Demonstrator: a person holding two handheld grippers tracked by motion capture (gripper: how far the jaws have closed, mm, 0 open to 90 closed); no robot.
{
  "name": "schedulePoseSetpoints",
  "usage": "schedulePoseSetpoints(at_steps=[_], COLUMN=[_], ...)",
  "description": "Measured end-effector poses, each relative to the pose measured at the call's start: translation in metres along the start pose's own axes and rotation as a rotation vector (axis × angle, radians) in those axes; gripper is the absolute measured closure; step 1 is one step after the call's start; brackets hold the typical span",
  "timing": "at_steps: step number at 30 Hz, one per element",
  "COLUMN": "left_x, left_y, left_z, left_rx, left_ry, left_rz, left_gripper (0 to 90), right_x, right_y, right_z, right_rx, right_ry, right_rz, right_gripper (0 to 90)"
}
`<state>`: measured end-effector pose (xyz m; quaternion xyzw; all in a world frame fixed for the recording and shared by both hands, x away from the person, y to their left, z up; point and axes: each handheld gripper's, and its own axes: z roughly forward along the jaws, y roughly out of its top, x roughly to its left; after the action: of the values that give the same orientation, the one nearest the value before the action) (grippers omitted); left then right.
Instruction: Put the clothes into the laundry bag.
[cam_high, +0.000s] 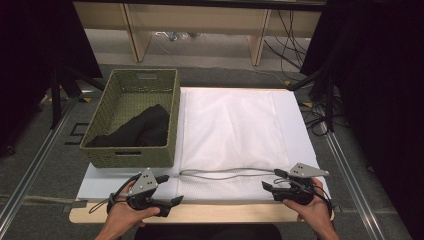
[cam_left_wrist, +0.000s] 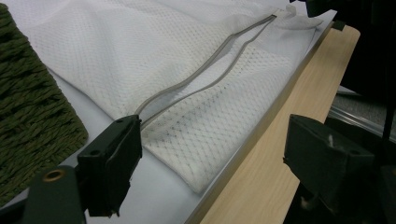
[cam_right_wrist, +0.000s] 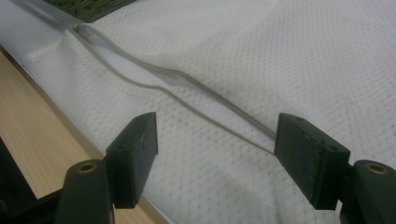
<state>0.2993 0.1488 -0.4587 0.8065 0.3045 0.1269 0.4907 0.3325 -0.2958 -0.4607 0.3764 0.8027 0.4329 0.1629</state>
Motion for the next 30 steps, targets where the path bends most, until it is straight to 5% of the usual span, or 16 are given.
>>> schedulePoseSetpoints(at_steps=[2, 5, 14, 20, 30], left_x=[0.000, -0.002, -0.002, 0.000, -0.004], left_y=[0.000, -0.001, 0.000, 0.002, 0.005], left_z=[0.001, 0.002, 0.003, 0.002, 0.002], left_rx=[0.017, 0.015, 0.030, 0.036, 0.012], left_ry=[-0.002, -0.013, -0.015, -0.024, -0.052], left_rz=[0.043, 0.022, 0.039, 0.084, 0.053], left_gripper=[18.7, 18.7, 18.7, 19.3, 20.1], right_x=[0.000, 0.001, 0.004, 0.006, 0.015], right_y=[0.000, 0.000, 0.002, 0.004, 0.015], right_z=[0.000, 0.001, 0.002, 0.006, 0.014], right_rx=[0.001, -0.004, 0.004, 0.007, 0.027], right_ry=[0.002, -0.005, -0.015, -0.010, 0.030], right_rz=[0.001, -0.006, -0.017, -0.046, -0.076], right_gripper=[31.2, 31.2, 31.2, 30.9, 29.5])
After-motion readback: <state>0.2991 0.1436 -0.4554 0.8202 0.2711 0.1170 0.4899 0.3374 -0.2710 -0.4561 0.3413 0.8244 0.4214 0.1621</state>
